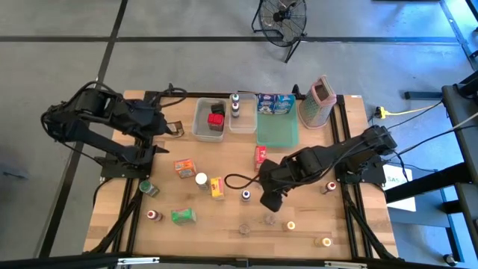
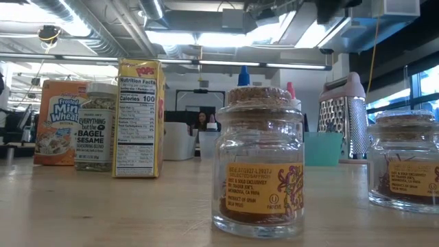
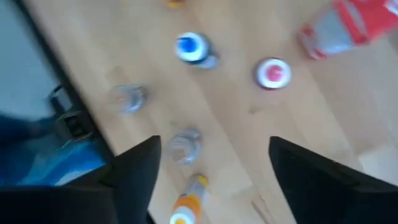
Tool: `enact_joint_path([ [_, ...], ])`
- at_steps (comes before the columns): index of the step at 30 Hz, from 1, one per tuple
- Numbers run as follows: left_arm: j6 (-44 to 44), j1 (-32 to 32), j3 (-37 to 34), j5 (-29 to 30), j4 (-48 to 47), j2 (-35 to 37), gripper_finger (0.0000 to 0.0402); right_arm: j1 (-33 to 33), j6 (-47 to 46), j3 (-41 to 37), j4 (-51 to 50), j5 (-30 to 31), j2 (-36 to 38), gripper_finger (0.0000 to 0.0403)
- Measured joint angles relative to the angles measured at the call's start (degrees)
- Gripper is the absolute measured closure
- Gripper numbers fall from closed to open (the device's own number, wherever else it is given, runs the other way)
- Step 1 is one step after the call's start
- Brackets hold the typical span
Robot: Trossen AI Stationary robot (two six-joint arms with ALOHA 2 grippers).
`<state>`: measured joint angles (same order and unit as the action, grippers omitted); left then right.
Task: Pick & Place Kitchen Items
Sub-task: Put the pink food coloring bottle into the transparent bin
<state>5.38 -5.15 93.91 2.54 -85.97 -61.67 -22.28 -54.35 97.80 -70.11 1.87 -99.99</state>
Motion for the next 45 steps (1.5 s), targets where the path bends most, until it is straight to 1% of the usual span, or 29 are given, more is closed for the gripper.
enact_joint_path([
  [3, 0.4, -0.6, 0.0, 0.0, 0.0, 0.0, 0.0104, 0.2, -4.7, 0.0, -2.2, 0.9, -1.7, 0.0072],
  [7, 0.5, -1.2, 0.0, 0.0, 0.0, 0.0, 0.0103, 0.4, -9.5, 0.0, -0.6, 1.0, -3.3, 0.0054],
  [12, 1.0, -2.0, 0.0, 0.0, 0.0, 0.0, 0.0104, 0.2, -11.9, 0.0, 1.6, 1.4, -4.5, 0.005],
  [15, 1.2, -2.5, 0.0, 0.1, 0.0, 0.0, 0.0104, 0.7, -17.0, 0.0, -2.6, 1.8, -6.0, 0.005],
  [17, 1.4, -2.8, 0.0, 0.0, 0.0, 0.0, 0.0103, 1.6, -18.4, 0.0, -4.1, 1.4, -7.1, 0.005],
  [19, 1.5, -3.1, 0.0, 0.1, 0.0, 0.0, 0.0103, 2.3, -18.4, 0.0, -3.8, 1.3, -7.6, 0.005],
  [22, 1.6, -3.5, 0.0, 0.5, 0.0, 0.0, 0.0104, 3.2, -16.1, 0.0, -2.6, 0.8, -8.2, 0.005],
  [25, 1.6, -3.6, 0.0, 0.6, 0.0, 0.0, 0.0103, 4.0, -15.3, 0.0, -2.6, -0.4, -8.8, 0.005],
  [30, 2.0, -3.5, 0.0, 0.6, -0.1, 0.0, 0.0104, 5.2, -13.2, 0.0, -2.7, -0.2, -10.3, 0.005],
  [33, 2.0, -3.5, 0.0, 0.7, -0.1, 0.0, 0.0104, 6.0, -11.9, 0.0, -2.3, -1.1, -11.2, 0.005],
  [43, 2.4, -3.6, 0.0, 1.0, 0.0, 0.0, 0.0104, 7.4, -10.0, 0.0, -2.3, 1.0, -11.6, 0.0051],
  [45, 2.4, -3.5, 0.0, 1.0, 0.0, 0.0, 0.0103, 7.4, -9.7, -0.7, -1.0, 1.1, -11.6, 0.0051],
])
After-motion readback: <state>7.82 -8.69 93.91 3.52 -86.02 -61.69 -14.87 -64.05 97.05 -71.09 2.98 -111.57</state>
